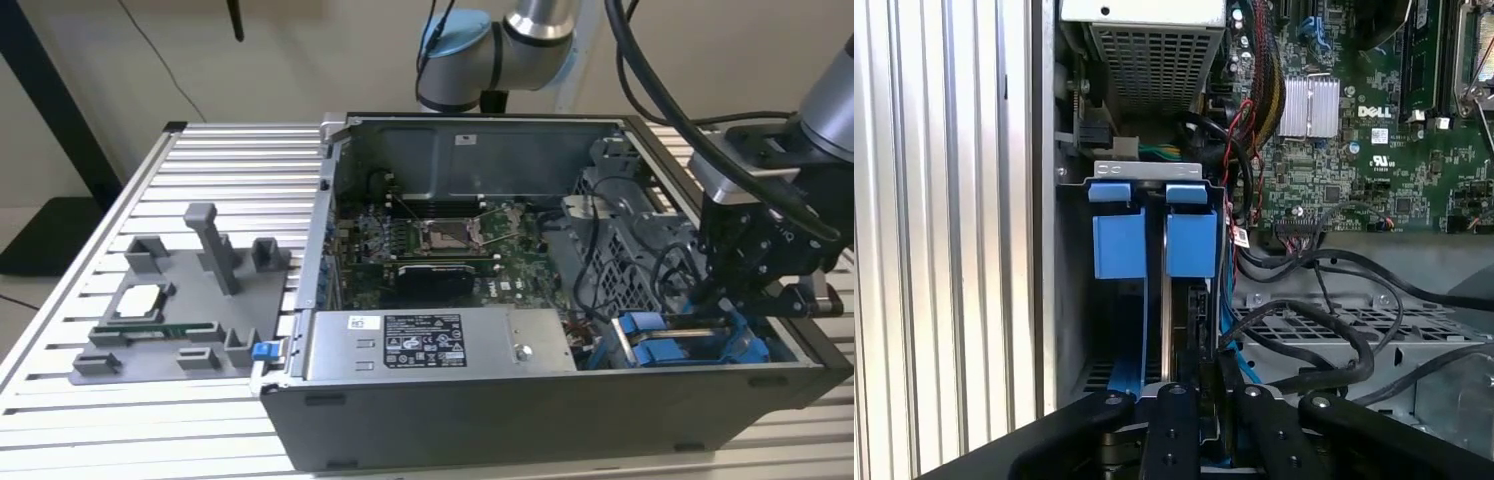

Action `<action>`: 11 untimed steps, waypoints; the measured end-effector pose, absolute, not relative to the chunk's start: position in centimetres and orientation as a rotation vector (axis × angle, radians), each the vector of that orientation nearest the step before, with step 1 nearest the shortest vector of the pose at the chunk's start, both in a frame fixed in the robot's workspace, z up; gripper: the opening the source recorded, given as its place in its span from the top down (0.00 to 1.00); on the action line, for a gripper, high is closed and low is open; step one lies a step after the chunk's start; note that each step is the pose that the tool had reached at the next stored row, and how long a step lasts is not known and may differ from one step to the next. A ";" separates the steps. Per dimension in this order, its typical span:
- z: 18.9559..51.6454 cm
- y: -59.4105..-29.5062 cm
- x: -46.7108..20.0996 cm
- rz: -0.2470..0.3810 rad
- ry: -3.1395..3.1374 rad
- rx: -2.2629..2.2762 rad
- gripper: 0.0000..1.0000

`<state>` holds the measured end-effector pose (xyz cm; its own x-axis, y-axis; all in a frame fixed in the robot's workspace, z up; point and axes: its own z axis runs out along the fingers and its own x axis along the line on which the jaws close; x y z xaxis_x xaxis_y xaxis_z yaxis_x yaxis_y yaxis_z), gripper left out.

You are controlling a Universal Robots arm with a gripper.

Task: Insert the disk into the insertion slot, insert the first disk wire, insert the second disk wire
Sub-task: 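Insert the first disk wire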

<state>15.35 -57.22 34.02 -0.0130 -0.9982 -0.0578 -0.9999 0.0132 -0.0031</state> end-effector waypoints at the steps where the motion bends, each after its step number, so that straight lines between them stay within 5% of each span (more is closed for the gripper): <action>1: 34.0 -57.2 15.4 0.060 2.205 -2.176 1.00; 11: 33.4 -57.2 15.6 0.059 2.207 -2.175 1.00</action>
<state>15.56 -57.22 33.39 -0.0144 -0.9983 -0.0569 -0.9999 0.0145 -0.0030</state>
